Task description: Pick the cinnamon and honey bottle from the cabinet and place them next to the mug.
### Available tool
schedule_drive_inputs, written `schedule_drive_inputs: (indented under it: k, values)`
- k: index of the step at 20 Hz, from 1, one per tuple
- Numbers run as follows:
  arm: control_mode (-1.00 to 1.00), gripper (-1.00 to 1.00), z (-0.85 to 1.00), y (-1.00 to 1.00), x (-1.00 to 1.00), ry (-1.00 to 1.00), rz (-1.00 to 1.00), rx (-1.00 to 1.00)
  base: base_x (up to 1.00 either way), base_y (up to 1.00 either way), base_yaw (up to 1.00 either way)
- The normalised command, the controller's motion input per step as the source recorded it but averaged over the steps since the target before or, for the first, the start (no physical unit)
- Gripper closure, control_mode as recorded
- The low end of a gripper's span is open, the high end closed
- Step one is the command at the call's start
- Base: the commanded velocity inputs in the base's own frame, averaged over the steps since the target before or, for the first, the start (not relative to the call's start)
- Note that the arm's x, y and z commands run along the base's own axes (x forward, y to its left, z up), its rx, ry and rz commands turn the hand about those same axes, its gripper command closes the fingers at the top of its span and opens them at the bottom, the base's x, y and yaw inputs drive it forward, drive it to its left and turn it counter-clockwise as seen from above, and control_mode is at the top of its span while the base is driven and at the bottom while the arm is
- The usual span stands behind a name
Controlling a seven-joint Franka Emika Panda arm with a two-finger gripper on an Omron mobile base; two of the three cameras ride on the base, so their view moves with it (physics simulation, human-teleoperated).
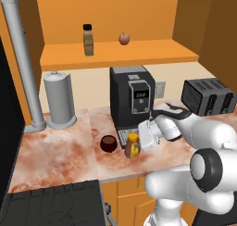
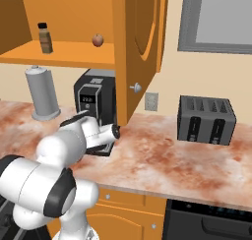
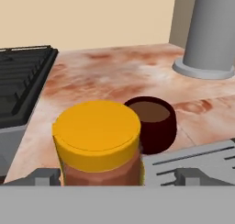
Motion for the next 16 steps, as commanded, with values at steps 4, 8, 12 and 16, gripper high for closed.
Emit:
schedule_drive_inputs:
  k: [4,8,12,16]
  values:
    - [-1.0,-1.0,0.49,0.0,0.2,0.0,0.0,0.0,0.0,0.0,0.0]
    - [-1.0,-1.0,0.48,0.0,0.01,0.0,-0.01,0.0,0.0,0.0,0.0]
    - [-1.0,-1.0,0.48,0.0,0.0,0.0,0.0,0.0,0.0,0.0,0.0]
    - [-1.0,-1.0,0.59,-0.01,-0.01,0.0,-0.13,0.0,0.0,0.0,0.0]
